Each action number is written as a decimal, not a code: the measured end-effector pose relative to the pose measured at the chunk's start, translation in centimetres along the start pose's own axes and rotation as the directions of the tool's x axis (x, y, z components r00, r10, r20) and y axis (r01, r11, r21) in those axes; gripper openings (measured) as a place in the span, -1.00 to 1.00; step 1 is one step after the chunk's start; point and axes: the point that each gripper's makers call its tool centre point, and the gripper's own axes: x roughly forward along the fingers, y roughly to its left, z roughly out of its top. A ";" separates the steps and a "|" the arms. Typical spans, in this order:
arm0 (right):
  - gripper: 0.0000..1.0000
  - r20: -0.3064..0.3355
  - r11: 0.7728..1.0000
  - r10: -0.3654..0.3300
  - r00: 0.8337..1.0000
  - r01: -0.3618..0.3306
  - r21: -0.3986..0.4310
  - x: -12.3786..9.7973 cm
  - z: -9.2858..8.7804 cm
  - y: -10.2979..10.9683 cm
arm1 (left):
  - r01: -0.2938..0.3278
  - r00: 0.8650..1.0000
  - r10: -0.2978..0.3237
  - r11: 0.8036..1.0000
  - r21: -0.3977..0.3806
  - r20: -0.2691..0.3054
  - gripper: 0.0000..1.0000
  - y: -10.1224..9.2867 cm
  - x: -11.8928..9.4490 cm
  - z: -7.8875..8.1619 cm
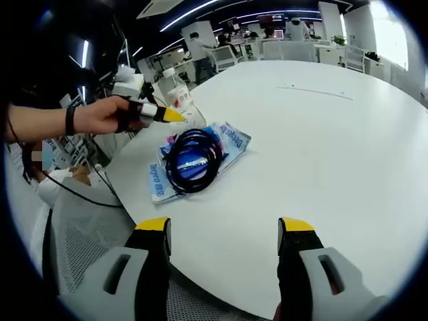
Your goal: Arrange the tabletop items into an orderly group along one side of the table until the central work area is clear of visible clutter.
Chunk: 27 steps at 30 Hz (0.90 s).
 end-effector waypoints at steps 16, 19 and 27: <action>0.27 -0.012 0.999 -0.005 1.000 0.006 0.033 -0.1 -1.2 -0.7 | -0.002 0.995 0.006 0.999 0.038 -0.096 0.03 0.1 2.1 -1.7; 0.27 -0.011 0.999 -0.005 1.000 0.005 0.034 -0.1 -1.1 -0.7 | -0.003 0.995 0.007 0.999 0.041 -0.095 -0.01 0.1 2.0 -1.8; 0.27 -0.010 1.000 0.003 1.000 -0.002 0.025 0.4 -0.4 -0.8 | -0.007 0.996 0.012 0.998 0.063 -0.086 -0.25 -0.1 1.9 -1.4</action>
